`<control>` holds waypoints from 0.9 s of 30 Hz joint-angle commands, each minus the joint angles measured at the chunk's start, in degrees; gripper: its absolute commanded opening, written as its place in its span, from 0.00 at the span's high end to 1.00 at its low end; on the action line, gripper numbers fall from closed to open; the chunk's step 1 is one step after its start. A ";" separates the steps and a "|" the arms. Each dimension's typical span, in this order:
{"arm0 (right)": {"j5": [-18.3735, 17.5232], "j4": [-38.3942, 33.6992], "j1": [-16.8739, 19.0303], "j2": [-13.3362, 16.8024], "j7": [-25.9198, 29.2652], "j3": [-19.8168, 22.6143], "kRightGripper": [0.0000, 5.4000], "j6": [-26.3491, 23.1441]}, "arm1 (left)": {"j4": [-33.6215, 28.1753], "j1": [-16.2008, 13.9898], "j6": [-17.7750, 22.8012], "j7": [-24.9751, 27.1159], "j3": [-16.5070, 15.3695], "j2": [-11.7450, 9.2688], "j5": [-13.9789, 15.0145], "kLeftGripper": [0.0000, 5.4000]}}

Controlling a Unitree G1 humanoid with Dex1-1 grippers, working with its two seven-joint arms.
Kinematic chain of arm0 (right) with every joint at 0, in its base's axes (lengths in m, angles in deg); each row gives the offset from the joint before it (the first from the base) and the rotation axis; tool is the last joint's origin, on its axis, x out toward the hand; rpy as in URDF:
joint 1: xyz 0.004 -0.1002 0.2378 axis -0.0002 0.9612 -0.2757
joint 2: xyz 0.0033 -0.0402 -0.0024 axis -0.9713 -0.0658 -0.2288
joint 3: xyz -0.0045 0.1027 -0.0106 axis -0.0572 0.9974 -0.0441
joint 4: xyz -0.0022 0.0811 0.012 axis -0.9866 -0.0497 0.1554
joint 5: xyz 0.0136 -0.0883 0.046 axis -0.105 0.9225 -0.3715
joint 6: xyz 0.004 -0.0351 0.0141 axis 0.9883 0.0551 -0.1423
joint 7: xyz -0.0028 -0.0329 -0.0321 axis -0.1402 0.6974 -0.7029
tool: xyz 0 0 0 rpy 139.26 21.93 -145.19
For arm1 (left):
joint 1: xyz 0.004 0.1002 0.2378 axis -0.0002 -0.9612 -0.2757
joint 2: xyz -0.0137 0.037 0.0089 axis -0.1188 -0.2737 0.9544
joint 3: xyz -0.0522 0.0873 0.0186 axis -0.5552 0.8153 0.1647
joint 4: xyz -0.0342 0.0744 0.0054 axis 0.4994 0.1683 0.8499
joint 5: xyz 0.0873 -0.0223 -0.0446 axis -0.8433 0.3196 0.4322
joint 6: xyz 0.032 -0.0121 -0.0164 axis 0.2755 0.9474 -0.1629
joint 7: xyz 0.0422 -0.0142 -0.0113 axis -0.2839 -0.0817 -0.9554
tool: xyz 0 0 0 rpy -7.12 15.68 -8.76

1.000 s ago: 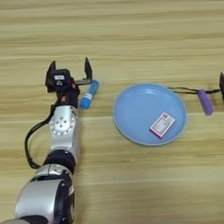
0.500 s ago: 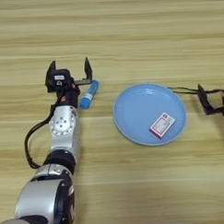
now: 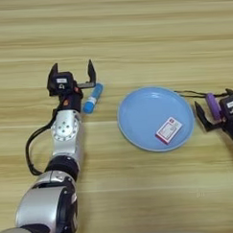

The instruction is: Move the objects on the table

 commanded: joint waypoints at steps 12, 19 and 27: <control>-6.79 7.52 -2.85 -2.02 4.49 2.28 0.11 -7.74 | 0.35 0.55 0.20 0.00 0.23 -0.17 -0.46 0.00; -7.40 7.81 -3.03 -1.86 5.25 2.32 0.28 -10.34 | 0.52 0.64 0.23 -0.04 0.24 -0.17 -0.49 0.00; -7.24 5.13 -2.31 -1.99 5.25 1.99 0.46 -10.90 | 0.80 0.81 0.23 -0.18 0.30 -0.08 -0.59 0.00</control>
